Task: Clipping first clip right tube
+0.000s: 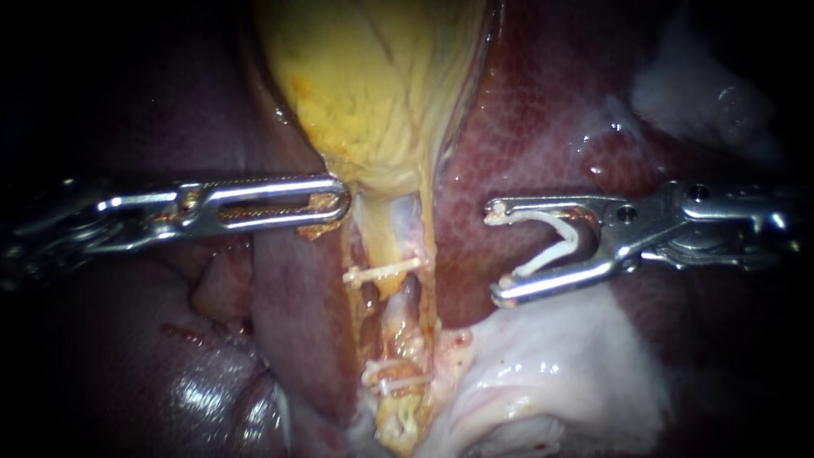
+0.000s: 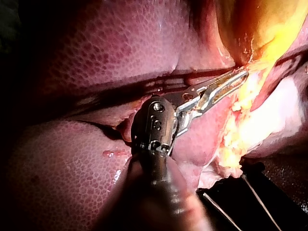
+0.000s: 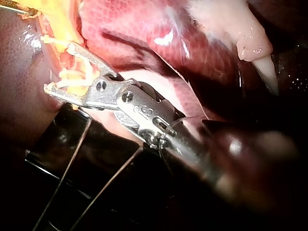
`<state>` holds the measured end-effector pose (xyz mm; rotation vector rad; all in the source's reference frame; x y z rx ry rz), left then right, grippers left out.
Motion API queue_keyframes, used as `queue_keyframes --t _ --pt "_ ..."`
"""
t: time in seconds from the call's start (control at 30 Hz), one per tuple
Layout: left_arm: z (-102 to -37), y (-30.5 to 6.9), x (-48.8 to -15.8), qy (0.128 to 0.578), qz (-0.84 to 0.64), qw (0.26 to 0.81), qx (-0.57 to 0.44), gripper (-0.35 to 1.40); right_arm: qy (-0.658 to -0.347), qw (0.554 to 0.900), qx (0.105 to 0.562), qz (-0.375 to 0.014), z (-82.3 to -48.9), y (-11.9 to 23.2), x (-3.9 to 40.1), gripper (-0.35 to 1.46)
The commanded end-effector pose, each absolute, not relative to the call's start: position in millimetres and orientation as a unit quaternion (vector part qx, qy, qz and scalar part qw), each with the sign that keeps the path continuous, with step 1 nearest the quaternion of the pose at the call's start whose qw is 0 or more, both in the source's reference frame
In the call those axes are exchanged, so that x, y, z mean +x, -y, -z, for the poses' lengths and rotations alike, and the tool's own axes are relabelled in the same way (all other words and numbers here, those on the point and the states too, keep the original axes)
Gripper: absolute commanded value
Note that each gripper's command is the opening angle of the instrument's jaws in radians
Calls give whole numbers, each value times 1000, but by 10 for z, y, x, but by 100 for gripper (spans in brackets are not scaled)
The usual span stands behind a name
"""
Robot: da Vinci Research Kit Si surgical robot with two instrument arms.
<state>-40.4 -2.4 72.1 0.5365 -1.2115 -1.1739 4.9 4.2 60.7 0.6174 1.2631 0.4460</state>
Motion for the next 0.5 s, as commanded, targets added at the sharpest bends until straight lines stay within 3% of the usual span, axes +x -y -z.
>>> queue_keyframes --t 0.03,0.3,0.5 --pt "-719 24 -402 530 513 633 235 -35 -576 740 282 -203 -606 -42 49 60" --pt "-682 4 -363 533 517 632 224 -35 -577 740 283 -198 -615 -33 53 60" --pt "-662 -2 -330 538 523 624 217 -35 -558 753 296 -186 -653 -1 74 60"
